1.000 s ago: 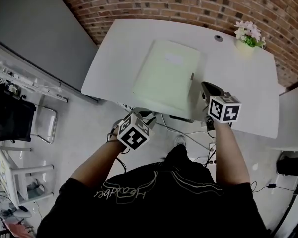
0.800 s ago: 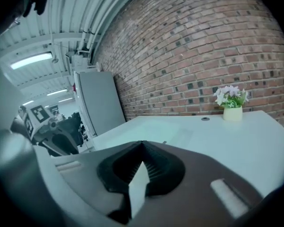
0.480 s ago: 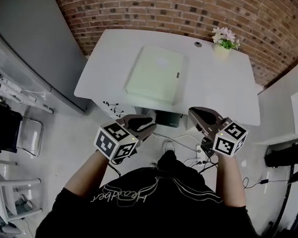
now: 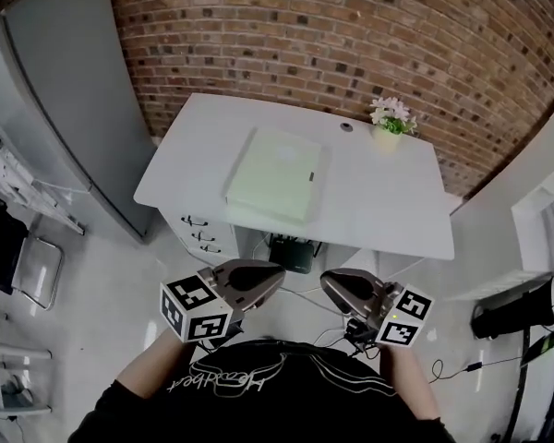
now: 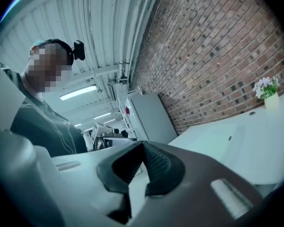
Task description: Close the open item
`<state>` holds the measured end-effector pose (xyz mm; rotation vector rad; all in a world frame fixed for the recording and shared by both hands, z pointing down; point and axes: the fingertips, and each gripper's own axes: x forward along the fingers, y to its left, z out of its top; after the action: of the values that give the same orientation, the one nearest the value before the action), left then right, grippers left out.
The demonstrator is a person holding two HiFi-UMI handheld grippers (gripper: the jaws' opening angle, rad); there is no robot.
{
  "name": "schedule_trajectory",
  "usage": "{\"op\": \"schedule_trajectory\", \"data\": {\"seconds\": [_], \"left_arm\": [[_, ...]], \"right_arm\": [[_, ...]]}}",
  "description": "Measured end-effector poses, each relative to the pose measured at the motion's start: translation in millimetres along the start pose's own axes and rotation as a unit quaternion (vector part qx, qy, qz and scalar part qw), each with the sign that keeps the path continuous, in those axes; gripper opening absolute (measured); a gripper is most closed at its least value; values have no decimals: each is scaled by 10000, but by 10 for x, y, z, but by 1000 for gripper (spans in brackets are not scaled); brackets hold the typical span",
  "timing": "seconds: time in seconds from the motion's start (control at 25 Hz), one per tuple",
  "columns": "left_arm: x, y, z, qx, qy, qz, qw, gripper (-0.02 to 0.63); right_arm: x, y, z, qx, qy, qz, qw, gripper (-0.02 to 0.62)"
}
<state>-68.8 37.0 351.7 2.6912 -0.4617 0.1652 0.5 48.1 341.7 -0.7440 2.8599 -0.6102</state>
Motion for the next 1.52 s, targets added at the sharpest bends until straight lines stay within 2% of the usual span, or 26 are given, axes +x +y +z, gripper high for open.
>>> {"op": "schedule_trajectory", "data": {"seconds": [0.12, 0.32, 0.4, 0.52, 0.68, 0.92, 1.08, 1.52], "left_arm": [[59, -219, -142, -127, 38, -105, 9999, 2], [204, -583, -279, -624, -147, -177, 9978, 2], [294, -784, -336, -678, -199, -160, 9974, 2], [400, -1124, -454, -607, -166, -75, 9980, 2], [437, -1542, -588, -571, -184, 40, 9982, 2], [396, -2013, -718, -449, -332, 205, 9982, 2], [413, -2250, -759, -236, -309, 259, 9989, 2], [508, -2627, -743, -146, -380, 176, 9990, 2]], "right_arm": [[-157, 119, -169, 177, 73, 83, 9998, 5], [-589, 267, -190, 462, -228, 112, 9986, 4], [-806, 327, -194, 573, -309, 119, 9978, 3], [-1101, 474, -254, 754, -359, 205, 9963, 3], [-1380, 730, -374, 735, -295, 377, 9961, 3], [-1716, 1038, -417, 1037, -505, 601, 9915, 3], [-1849, 1233, -434, 966, -518, 689, 9916, 3], [-2113, 1415, -488, 914, -581, 811, 9908, 3]]}}
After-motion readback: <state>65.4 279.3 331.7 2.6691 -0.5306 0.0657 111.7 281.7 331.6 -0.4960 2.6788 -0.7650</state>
